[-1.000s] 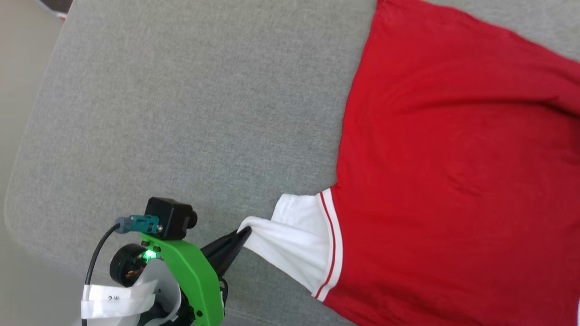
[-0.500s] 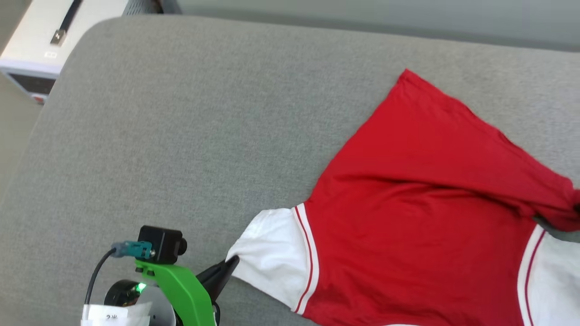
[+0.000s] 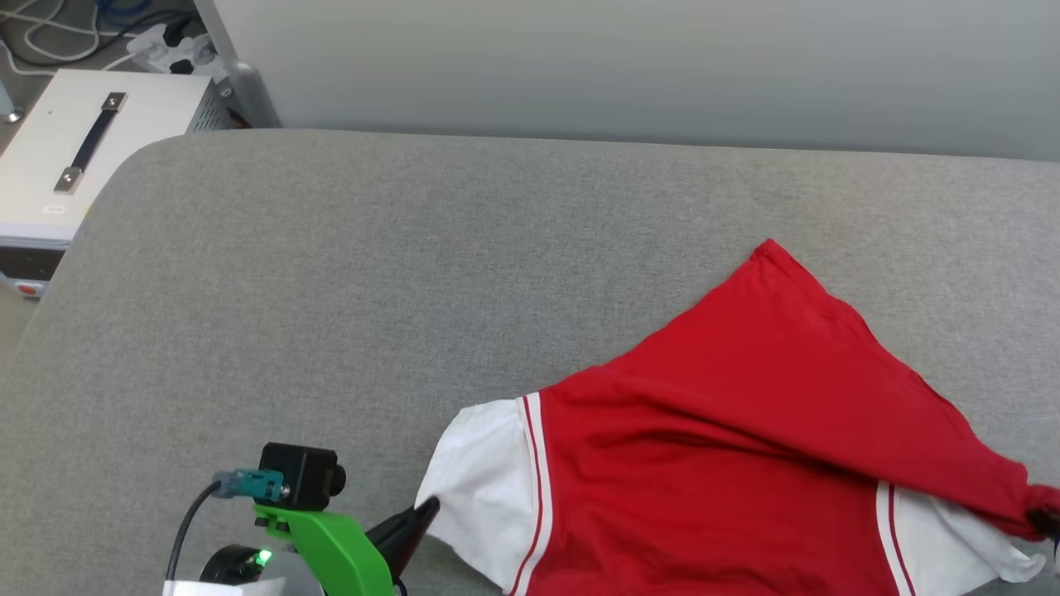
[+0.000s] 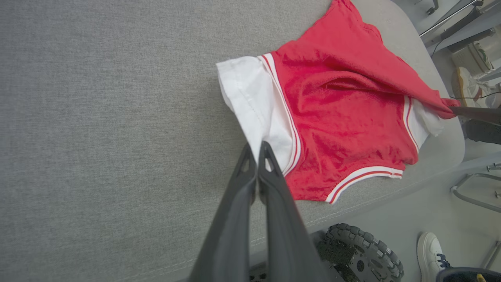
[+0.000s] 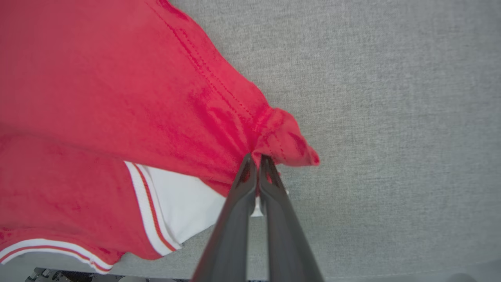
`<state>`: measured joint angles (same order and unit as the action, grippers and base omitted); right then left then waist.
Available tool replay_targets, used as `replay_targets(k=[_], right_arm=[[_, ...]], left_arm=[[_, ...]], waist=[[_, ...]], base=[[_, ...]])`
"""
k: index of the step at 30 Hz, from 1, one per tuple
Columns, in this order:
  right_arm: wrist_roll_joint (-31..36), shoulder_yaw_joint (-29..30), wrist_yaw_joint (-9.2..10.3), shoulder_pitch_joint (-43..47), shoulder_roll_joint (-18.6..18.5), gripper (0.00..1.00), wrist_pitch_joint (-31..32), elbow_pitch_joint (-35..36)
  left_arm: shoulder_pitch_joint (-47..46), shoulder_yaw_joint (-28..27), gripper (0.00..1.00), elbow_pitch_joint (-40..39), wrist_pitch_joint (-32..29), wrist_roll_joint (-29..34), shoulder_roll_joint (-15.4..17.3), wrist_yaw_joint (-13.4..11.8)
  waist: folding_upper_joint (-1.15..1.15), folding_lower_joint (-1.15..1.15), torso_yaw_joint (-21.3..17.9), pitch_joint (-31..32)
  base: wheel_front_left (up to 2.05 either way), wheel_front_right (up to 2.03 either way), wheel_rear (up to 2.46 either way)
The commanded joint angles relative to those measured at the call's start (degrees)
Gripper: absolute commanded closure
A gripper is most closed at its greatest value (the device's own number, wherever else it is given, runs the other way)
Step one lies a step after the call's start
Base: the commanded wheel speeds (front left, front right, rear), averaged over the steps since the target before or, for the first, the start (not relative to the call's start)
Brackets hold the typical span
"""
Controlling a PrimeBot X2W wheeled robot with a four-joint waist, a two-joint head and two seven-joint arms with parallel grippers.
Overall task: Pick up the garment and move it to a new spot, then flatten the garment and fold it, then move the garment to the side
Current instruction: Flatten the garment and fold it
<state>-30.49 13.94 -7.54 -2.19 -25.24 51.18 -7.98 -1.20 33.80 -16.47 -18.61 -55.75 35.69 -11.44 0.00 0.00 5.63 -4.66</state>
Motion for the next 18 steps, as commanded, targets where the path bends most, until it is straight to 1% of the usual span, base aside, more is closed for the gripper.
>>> replay_targets(k=[1,7,8,9,12,16,18], right_arm=[[-0.4,0.24,0.05,1.41,0.77,1.0,0.25,0.72],[-0.26,0.96,0.05,3.81,2.41,1.0,0.08,0.52],[-0.32,1.02,0.05,3.69,2.55,0.93,-0.32,0.53],[-0.53,1.02,0.05,3.49,2.68,0.0,-0.84,0.57],[-1.24,0.24,0.05,3.02,2.02,0.0,-1.5,0.97],[-2.58,-1.42,0.05,1.99,-0.34,0.0,-1.55,3.23],[-3.0,-3.08,0.05,1.61,-2.16,0.0,-0.71,5.36]], left_arm=[[0.75,0.18,1.0,0.4,0.54,-0.19,-0.58,-0.2],[0.35,0.78,1.0,1.02,0.41,-0.63,-1.58,0.26],[0.25,0.83,1.0,1.08,0.34,-0.66,-1.61,0.3],[0.13,0.87,1.0,1.14,0.27,-0.65,-1.62,0.34],[-0.22,0.93,1.0,1.18,0.16,-0.32,-1.33,0.45],[-0.56,1.14,1.0,1.07,0.05,0.09,-1.04,0.66],[-0.72,1.28,1.0,0.9,0.01,0.14,-1.07,0.84]], waist=[[0.0,0.0,-0.58,0.66],[0.0,0.0,-0.47,0.53],[0.0,0.0,-0.46,0.51],[0.0,0.0,-0.43,0.5],[0.0,0.0,-0.22,0.34],[0.0,0.0,0.41,0.05],[0.0,0.0,0.92,-0.18]], base=[[0.0,0.0,0.0],[0.0,0.0,0.0],[0.0,0.0,0.0],[0.0,0.0,0.0],[0.0,0.0,0.0],[0.0,0.0,0.0],[0.0,0.0,0.0]])
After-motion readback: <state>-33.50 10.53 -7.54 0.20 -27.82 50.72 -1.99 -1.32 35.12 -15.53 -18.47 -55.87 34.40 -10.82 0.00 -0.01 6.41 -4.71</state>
